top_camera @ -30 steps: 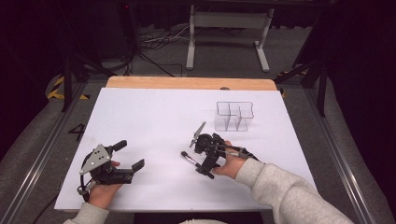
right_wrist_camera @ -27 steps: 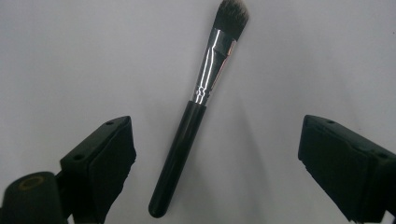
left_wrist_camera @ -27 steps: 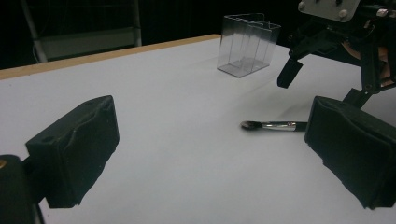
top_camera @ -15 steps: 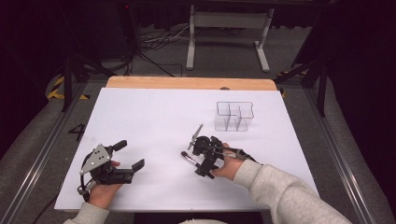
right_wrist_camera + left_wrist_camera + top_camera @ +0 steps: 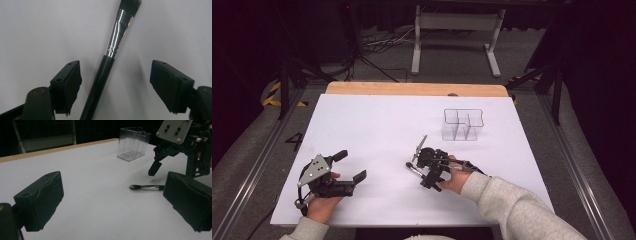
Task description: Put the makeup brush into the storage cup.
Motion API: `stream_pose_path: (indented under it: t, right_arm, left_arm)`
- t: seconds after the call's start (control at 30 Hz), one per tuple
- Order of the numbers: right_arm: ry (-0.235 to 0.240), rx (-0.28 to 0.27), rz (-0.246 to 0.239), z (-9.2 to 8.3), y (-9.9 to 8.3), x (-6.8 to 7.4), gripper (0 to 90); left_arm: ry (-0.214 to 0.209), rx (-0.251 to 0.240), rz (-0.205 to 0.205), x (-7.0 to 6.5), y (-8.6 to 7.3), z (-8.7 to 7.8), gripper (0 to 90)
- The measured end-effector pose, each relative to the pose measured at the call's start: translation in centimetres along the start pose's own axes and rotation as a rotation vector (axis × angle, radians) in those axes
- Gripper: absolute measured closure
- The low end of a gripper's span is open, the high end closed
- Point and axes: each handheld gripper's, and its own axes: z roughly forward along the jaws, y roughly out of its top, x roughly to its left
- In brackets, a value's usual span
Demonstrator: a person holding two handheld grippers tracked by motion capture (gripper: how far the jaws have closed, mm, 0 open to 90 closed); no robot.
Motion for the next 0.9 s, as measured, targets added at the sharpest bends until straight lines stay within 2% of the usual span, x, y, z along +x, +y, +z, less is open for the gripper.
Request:
stream_pose_path:
  t: [0.33, 0.53, 0.7, 0.9]
  right_arm:
    - [-0.011, 0.003, 0.002, 0.23, 0.26, 0.18, 44.0]
    - [-0.019, 0.009, 0.018, 0.39, 0.34, -0.02, 49.6]
    - [-0.019, 0.01, 0.013, 0.5, 0.42, 0.04, 53.5]
    - [-0.007, 0.011, 0.013, 0.49, 0.5, 0.13, 63.9]
  left_arm:
    - [-0.001, 0.0, -0.001, 0.02, 0.01, -0.02, 3.8]
    - [-0.004, -0.002, -0.006, 0.04, 0.01, -0.03, 3.8]
    - [0.0, -0.003, -0.006, 0.07, 0.0, -0.01, 3.8]
    - [-0.001, -0.002, -0.009, 0.05, 0.01, -0.01, 3.7]
